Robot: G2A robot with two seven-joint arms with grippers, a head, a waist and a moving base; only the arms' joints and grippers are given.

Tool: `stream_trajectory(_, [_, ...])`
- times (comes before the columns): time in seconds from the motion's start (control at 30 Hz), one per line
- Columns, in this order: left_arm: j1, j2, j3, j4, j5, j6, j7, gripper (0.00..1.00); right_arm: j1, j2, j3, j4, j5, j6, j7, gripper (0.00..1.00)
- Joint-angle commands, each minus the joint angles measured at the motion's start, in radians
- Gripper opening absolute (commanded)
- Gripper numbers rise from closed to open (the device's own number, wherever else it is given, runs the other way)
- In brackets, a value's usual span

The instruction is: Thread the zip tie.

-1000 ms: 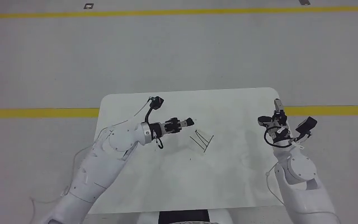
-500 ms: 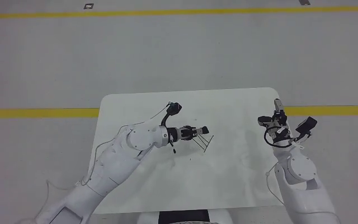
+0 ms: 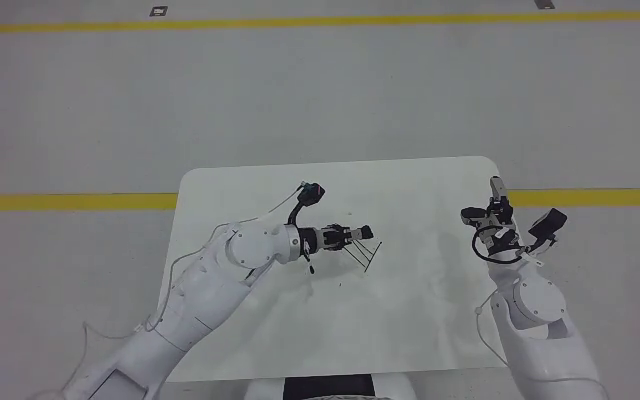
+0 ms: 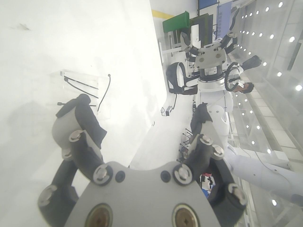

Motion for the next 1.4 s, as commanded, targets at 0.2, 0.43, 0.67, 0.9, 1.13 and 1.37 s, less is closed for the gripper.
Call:
stream_trajectory(0.2, [0.000, 0.000, 0.000, 0.000, 0.000, 0.000, 0.000, 1.00, 0.000, 0.000, 0.000, 0.000, 0.000, 0.000, 0.000, 1.00])
stream_trajectory(0.43, [-0.007, 0.001, 0.003, -0.003, 0.010, 0.072, -0.012, 1.00, 0.000, 0.000, 0.000, 0.000, 0.000, 0.000, 0.000, 1.00])
stream_trajectory(0.67, [-0.020, 0.011, 0.006, -0.089, 0.031, 0.295, -0.094, 1.00, 0.000, 0.000, 0.000, 0.000, 0.000, 0.000, 0.000, 1.00])
stream_trajectory(0.9, [-0.039, 0.014, 0.006, -0.033, 0.036, 0.354, -0.142, 1.00, 0.000, 0.000, 0.000, 0.000, 0.000, 0.000, 0.000, 1.00])
stream_trajectory(1.13, [-0.039, 0.014, 0.006, -0.033, 0.036, 0.354, -0.142, 1.00, 0.000, 0.000, 0.000, 0.000, 0.000, 0.000, 0.000, 1.00])
stream_trajectory(1.37, [-0.085, 0.003, 0.033, 0.015, 0.023, 0.354, -0.130, 1.00, 0.000, 0.000, 0.000, 0.000, 0.000, 0.000, 0.000, 1.00])
